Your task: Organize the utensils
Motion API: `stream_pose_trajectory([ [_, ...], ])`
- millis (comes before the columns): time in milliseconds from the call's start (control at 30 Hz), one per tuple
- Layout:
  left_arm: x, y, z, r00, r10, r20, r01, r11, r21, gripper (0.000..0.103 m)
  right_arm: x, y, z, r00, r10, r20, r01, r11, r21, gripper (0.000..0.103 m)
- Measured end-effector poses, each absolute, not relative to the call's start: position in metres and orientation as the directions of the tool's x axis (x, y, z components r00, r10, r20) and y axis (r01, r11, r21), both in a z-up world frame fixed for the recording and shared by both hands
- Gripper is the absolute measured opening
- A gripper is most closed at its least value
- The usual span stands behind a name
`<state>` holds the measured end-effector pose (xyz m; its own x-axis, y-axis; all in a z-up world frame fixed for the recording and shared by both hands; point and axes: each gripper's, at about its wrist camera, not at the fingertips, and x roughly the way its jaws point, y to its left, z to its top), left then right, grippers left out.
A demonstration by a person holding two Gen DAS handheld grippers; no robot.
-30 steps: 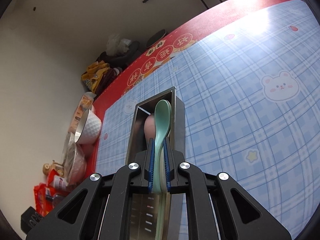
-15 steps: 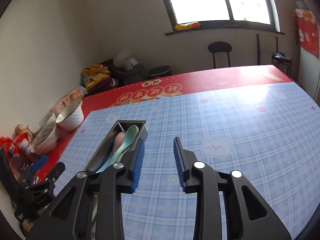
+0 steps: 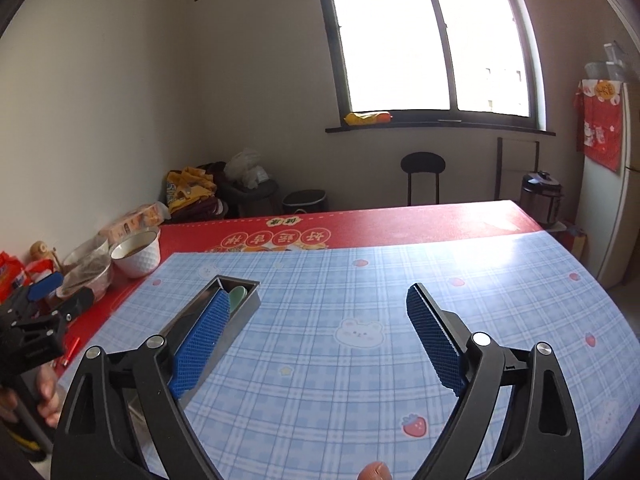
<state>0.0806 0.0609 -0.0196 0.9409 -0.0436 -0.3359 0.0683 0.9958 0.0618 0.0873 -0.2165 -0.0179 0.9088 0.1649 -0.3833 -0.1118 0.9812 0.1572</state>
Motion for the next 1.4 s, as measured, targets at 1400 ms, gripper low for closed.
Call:
stream_pose_trajectory([
  [1400, 0.052, 0.023, 0.005, 0.953, -0.058, -0.298, 0.099, 0.987, 0.125, 0.097, 0.064, -0.227, 0.001, 0.935, 0.040, -0.353, -0.010, 0.996, 0.085, 0.087],
])
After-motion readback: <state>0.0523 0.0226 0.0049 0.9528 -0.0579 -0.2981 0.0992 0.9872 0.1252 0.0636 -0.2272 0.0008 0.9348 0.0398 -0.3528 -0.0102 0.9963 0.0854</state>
